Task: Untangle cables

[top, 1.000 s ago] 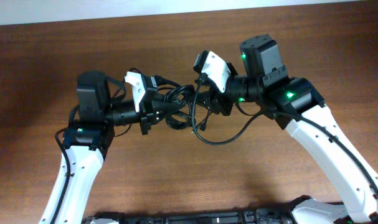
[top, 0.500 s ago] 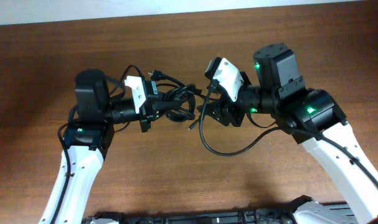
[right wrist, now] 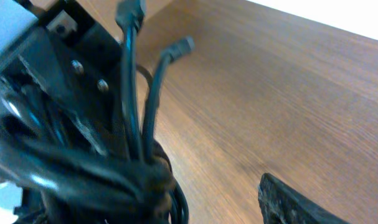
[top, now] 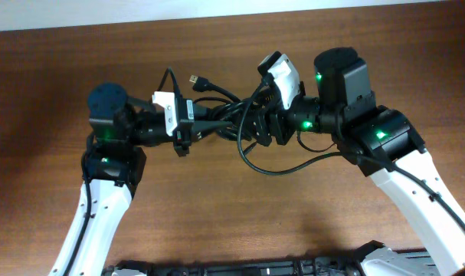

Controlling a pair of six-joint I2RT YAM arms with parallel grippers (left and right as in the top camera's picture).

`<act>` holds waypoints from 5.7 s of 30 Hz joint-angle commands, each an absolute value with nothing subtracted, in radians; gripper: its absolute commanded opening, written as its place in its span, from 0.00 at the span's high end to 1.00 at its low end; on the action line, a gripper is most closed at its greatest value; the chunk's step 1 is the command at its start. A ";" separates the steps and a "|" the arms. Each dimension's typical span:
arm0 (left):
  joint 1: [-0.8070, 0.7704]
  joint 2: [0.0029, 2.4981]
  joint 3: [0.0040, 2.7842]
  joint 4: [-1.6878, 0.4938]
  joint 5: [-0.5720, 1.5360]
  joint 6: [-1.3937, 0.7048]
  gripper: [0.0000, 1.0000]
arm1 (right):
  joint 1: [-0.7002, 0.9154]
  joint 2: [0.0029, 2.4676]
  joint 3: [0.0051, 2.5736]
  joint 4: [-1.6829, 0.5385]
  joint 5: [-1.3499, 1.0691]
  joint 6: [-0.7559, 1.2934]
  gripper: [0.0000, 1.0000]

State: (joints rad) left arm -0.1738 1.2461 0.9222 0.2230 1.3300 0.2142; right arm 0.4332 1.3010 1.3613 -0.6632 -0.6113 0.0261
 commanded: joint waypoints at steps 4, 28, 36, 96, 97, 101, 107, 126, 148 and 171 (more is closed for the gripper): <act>-0.189 1.242 0.944 0.232 1.194 0.140 1.00 | 0.439 1.314 1.377 -0.701 -0.643 0.049 0.68; -0.273 1.242 0.944 0.247 1.103 -0.008 1.00 | 0.439 1.315 1.376 -0.733 -0.684 -0.007 0.88; -0.184 1.242 0.944 0.240 0.844 -0.144 1.00 | 0.438 1.315 1.376 -0.785 -0.611 -0.007 0.96; -0.269 1.242 0.944 0.260 1.052 -0.299 1.00 | 0.432 1.317 1.375 -0.658 -0.572 0.102 0.86; -0.269 1.242 0.944 0.257 1.052 -0.299 1.00 | 0.432 1.317 1.375 -0.654 -0.572 0.102 0.78; -0.289 1.242 0.944 0.252 1.059 -0.299 1.00 | 0.432 1.317 1.375 -0.654 -0.572 0.102 0.74; -0.299 1.242 0.944 0.261 0.981 -0.299 1.00 | 0.432 1.317 1.375 -0.678 -0.576 0.102 0.96; -0.299 1.240 0.944 0.162 0.344 -0.516 1.00 | 0.431 1.317 1.375 -0.761 -0.381 0.290 0.96; -0.250 1.240 0.944 0.455 1.015 -0.343 1.00 | 0.432 1.256 1.375 -1.116 0.240 0.664 0.33; -0.144 1.242 0.944 0.387 1.510 0.263 1.00 | 0.432 0.998 1.376 -0.832 -0.453 -0.363 0.22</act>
State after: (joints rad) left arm -0.1436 1.2549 0.9276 0.3798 1.4189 0.2199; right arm 0.4347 1.0084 1.3678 -0.8486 -0.3679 -0.1917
